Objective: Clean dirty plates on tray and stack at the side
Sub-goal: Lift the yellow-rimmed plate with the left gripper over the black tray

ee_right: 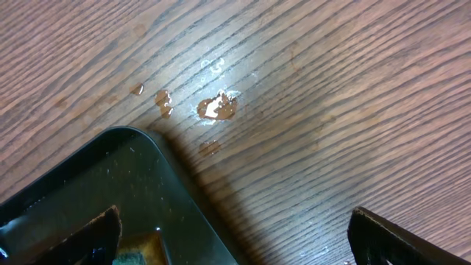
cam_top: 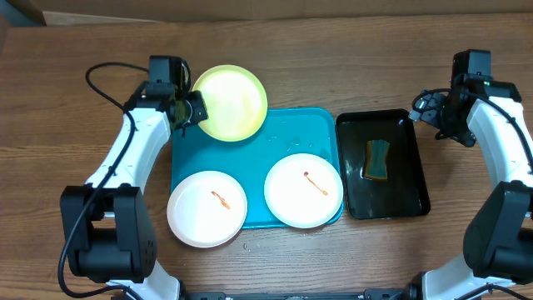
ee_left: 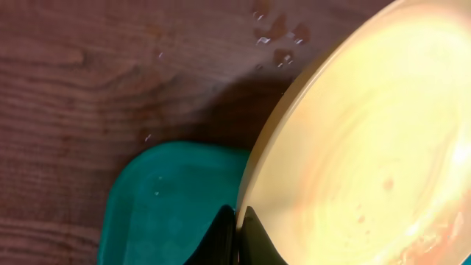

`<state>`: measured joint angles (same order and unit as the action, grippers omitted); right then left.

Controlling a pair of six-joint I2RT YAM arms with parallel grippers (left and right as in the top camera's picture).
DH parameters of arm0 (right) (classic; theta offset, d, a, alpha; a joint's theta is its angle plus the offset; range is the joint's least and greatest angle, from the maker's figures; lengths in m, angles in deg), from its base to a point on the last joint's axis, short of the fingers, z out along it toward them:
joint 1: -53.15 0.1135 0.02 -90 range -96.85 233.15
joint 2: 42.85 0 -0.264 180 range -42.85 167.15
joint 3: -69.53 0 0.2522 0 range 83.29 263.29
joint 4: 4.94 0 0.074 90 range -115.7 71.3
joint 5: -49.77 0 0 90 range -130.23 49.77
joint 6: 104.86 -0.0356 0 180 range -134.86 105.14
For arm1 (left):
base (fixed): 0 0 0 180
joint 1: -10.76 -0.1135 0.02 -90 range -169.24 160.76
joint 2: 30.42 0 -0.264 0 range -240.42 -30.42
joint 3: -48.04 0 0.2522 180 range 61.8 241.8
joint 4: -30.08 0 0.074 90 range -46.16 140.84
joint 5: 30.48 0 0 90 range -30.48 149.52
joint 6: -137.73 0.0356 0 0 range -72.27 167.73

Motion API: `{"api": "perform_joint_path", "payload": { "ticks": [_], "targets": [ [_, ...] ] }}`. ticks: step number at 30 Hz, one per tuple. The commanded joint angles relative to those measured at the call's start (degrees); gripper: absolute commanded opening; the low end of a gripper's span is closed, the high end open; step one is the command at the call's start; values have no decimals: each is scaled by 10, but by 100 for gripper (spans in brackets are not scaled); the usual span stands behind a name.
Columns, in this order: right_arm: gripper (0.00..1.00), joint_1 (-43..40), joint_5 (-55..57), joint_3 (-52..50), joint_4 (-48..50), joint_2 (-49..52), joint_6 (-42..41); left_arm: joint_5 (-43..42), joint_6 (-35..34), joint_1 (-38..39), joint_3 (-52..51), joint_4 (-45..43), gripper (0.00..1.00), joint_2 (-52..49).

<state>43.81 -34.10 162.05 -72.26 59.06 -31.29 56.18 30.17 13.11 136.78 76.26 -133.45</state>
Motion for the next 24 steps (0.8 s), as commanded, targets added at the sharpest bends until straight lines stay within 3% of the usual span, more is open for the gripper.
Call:
{"api": "perform_joint_path", "payload": {
  "ticks": [1,4,11,24],
  "targets": [
    [100,-1,-2,12,3,1,0,-70,13,3,43,2,4,-7],
    [100,-1,-2,12,3,1,0,-99,12,20,72,4,4,-7],
    [100,-1,-2,12,3,1,0,-71,2,111,121,5,4,-7],
    [100,-1,-24,12,107,1,-2,70,-20,321,127,-76,4,-7]
  ]
}}
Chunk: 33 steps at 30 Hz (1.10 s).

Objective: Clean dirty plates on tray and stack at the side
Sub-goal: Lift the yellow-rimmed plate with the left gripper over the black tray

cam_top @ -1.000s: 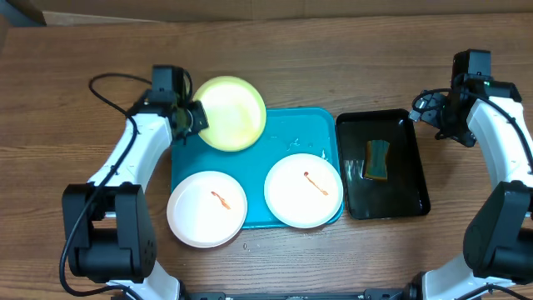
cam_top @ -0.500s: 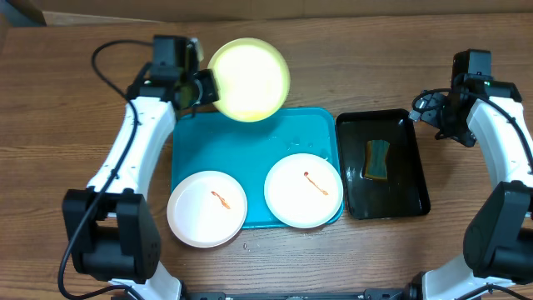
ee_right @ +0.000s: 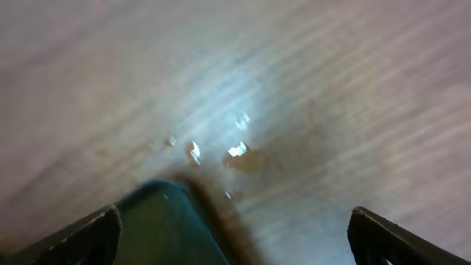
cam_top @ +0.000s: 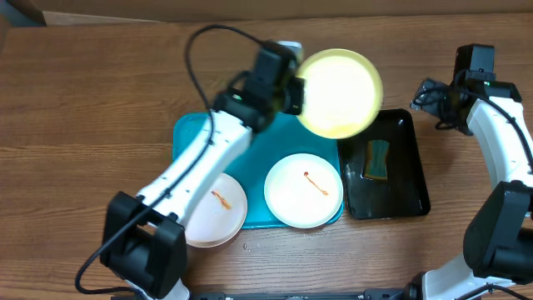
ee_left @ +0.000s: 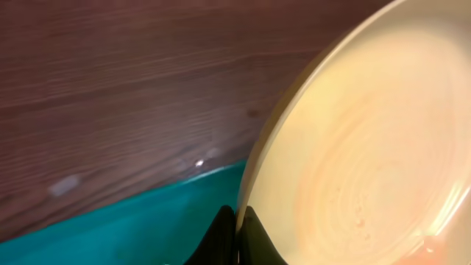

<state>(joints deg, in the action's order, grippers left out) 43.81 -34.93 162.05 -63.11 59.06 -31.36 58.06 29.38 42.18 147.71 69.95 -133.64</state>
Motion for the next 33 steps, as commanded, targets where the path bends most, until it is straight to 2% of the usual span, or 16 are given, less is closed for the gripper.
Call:
{"api": "perform_joint_path", "payload": {
  "ticks": [1,5,10,14,19,23,29,33],
  "targets": [
    [100,-1,-13,12,26,1,-1,65,-12,43,17,-20,4,-5],
    [100,-31,11,12,33,1,2,111,-11,85,17,-35,4,-5],
    [100,-120,-5,12,43,1,-21,156,-9,116,17,-37,4,-5],
    [100,-187,-72,12,42,1,-33,166,16,128,17,-37,4,-5],
    [100,-239,-76,12,42,1,-32,198,64,148,17,-36,4,-5],
    [100,-258,-76,12,42,1,-32,276,106,185,17,-37,4,-5],
    [100,-260,-76,12,42,1,-32,442,189,268,17,-40,4,-5],
    [100,-260,-76,12,42,1,-32,514,232,318,17,-41,4,-5]
  ]
}}
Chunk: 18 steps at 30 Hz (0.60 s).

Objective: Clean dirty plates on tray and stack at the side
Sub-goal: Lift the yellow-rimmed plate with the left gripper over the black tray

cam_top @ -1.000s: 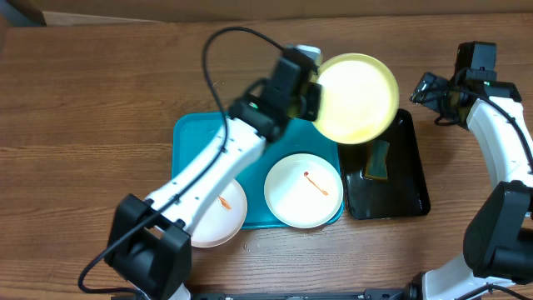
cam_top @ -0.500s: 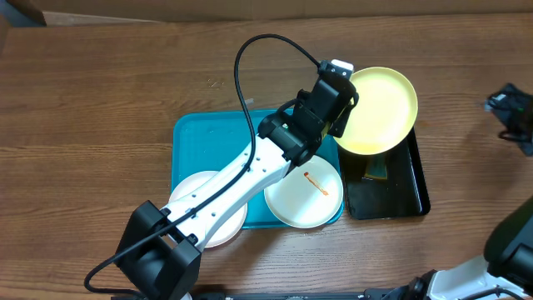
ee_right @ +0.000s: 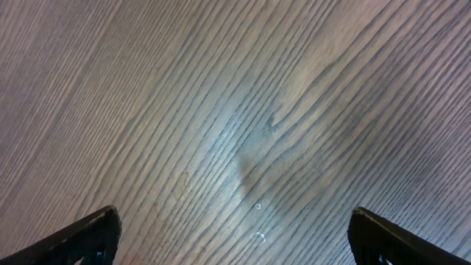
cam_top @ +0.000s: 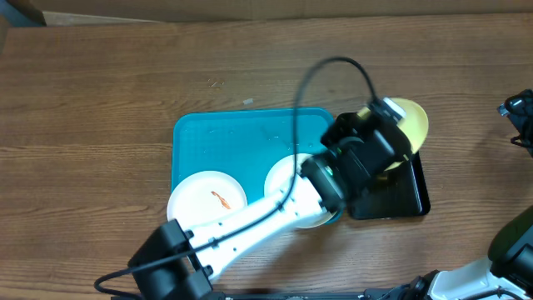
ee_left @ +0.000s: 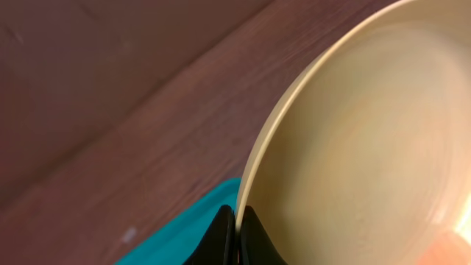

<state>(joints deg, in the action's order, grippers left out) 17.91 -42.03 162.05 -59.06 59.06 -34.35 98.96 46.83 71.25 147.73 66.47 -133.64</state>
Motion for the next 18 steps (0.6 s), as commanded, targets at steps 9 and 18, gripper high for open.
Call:
{"api": "perform_joint_path", "payload": {
  "ticks": [9,18],
  "targets": [
    [100,-1,-5,12,2,1,-2,201,184,73,17,-111,4,-5],
    [100,-1,-5,12,2,1,-2,204,190,74,17,-166,4,-5]
  ]
}}
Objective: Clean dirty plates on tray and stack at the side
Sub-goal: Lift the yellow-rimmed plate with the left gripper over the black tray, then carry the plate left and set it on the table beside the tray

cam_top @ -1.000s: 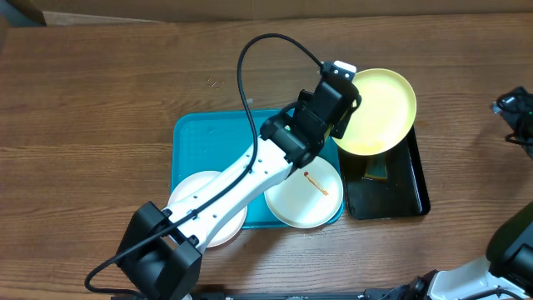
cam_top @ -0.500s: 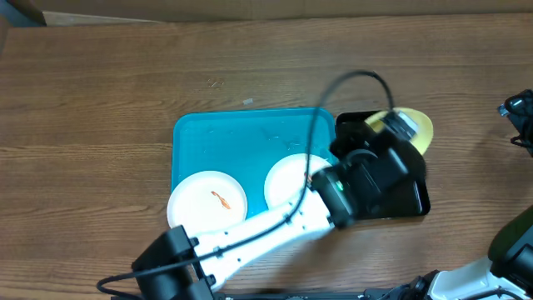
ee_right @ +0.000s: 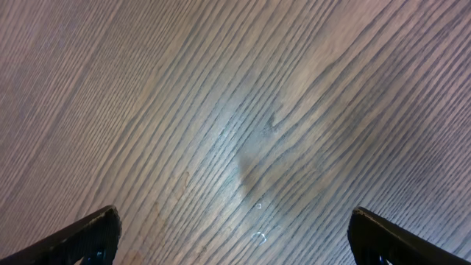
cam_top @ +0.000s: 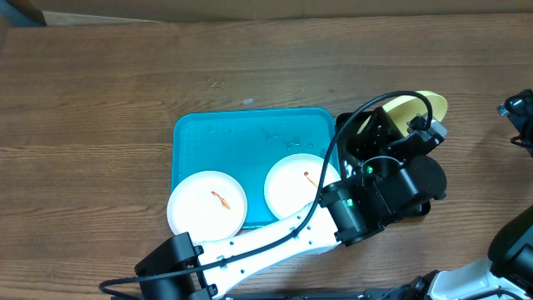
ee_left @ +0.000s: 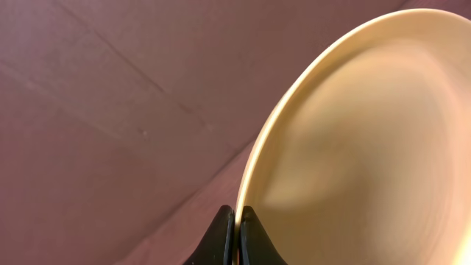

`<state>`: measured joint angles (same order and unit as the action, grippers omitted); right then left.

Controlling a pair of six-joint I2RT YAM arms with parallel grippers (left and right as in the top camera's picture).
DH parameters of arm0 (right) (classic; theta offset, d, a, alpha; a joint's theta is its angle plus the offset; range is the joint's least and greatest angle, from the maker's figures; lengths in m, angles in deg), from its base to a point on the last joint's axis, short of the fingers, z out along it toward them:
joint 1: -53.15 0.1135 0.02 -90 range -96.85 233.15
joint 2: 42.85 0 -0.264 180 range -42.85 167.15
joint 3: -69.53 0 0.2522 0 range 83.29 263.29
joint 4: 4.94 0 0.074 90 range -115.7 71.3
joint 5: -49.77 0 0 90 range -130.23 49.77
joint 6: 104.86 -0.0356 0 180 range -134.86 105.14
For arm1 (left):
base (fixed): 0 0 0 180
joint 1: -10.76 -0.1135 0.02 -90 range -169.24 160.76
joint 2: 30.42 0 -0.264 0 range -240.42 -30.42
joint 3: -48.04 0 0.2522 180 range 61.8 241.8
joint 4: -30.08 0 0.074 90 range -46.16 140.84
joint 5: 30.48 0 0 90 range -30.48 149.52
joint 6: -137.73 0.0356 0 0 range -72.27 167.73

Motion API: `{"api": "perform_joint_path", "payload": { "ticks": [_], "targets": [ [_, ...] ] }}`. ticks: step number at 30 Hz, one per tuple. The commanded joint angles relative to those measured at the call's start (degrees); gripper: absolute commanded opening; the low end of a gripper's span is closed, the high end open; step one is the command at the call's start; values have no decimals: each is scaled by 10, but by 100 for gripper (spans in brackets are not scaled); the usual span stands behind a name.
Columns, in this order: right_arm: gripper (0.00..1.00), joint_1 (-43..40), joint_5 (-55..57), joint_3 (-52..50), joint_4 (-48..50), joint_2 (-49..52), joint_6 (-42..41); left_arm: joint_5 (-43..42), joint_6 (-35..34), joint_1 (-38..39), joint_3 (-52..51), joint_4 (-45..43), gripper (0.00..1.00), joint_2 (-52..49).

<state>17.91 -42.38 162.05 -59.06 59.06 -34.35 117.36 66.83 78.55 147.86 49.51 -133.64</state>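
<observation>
A pale yellow plate (cam_top: 423, 106) hangs tilted on edge above the far right of the black tray (cam_top: 342, 135). My left gripper (ee_left: 238, 221) is shut on its rim; the plate (ee_left: 353, 147) fills the right of the left wrist view. Two white plates with red smears lie on the teal tray (cam_top: 250, 133): one (cam_top: 206, 208) overhangs the front left corner, the other (cam_top: 301, 190) is at the front right. My right gripper (ee_right: 235, 246) is open over bare wood at the table's far right.
My left arm (cam_top: 375, 200) stretches across the front right white plate and covers most of the black tray; its contents are hidden. The right arm (cam_top: 520, 112) shows only at the right edge of the overhead view.
The left gripper has carried the yellow plate a little further right and tilted it more; the teal tray has dropped out of the left wrist view. The right arm has not moved.
The left gripper first held the yellow plate by its rim at the teal tray's far left corner. It then held the plate over the tray's far right, then over the black tray, where it is now. The right gripper went from the black tray's far corner to the table's right edge.
</observation>
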Motion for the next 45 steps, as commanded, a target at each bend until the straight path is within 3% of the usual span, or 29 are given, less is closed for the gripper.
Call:
{"api": "perform_joint_path", "payload": {
  "ticks": [1,4,8,13,16,20,28,35,39,45],
  "targets": [
    [100,-1,-1,12,2,1,-2,15,-39,0,16,17,4,-5],
    [100,-1,-1,12,2,1,-2,-75,-155,-11,15,100,4,-5],
    [100,-1,-1,12,2,1,-2,-281,-304,-54,15,167,4,-5],
    [100,-1,-1,12,2,1,-2,-478,-388,-157,21,175,4,2],
    [100,-1,-1,12,2,1,-2,-631,-445,-260,33,209,4,9],
    [100,-1,-1,12,2,1,-2,-767,-477,-416,33,269,4,9],
    [100,-1,-1,12,2,1,-2,-775,-432,-725,32,436,4,2],
    [100,-1,-1,12,2,1,-2,-692,-429,-964,15,452,4,-14],
    [100,-1,-1,12,2,1,-2,-692,-417,-1038,-19,431,4,-43],
    [100,-1,-1,12,2,1,-2,-619,-408,-1040,-63,402,4,-81]
  ]
}}
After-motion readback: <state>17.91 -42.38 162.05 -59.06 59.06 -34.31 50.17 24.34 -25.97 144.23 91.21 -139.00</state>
